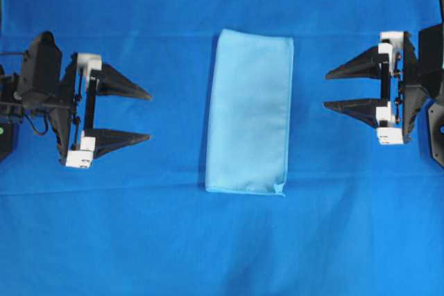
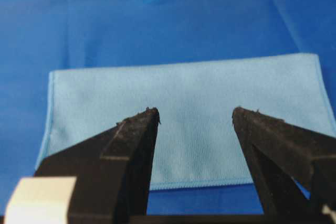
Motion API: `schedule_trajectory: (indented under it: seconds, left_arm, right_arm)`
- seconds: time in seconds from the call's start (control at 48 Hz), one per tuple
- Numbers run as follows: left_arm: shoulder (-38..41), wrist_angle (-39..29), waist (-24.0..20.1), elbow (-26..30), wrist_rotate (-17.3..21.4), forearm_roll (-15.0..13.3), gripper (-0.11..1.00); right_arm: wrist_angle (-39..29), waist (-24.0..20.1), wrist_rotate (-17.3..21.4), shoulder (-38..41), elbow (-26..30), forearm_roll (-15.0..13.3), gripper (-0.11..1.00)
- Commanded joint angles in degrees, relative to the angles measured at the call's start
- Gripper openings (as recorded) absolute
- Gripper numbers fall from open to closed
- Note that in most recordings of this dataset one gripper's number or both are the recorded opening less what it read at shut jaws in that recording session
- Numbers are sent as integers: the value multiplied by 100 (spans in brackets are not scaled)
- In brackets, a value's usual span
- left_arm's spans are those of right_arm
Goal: Fold the light blue towel.
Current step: 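Open both grippers and withdraw them to the sides, then move both grippers to the strip's top corners and grasp them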
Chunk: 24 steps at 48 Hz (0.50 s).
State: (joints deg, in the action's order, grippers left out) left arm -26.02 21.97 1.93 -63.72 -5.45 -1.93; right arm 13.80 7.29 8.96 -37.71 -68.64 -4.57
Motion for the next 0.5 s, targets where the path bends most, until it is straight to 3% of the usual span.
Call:
schedule_trajectory:
  seconds: [0.0,0.271,0.396,0.479]
  left_arm:
    - [-9,62,-26,79,18,9,80]
    - [316,70,-211,352,35,18,80]
    - [809,35,-571,782,185,18,79]
    - [1160,-18,-800,1090,483,26,78]
  right_arm:
    - [132,-18,9,35,79,18,62]
    - [114,167,18,193,220,18,62]
    - [26,677,-44,413,413,0,62]
    - [-70,1072,-79,703,519,-18,62]
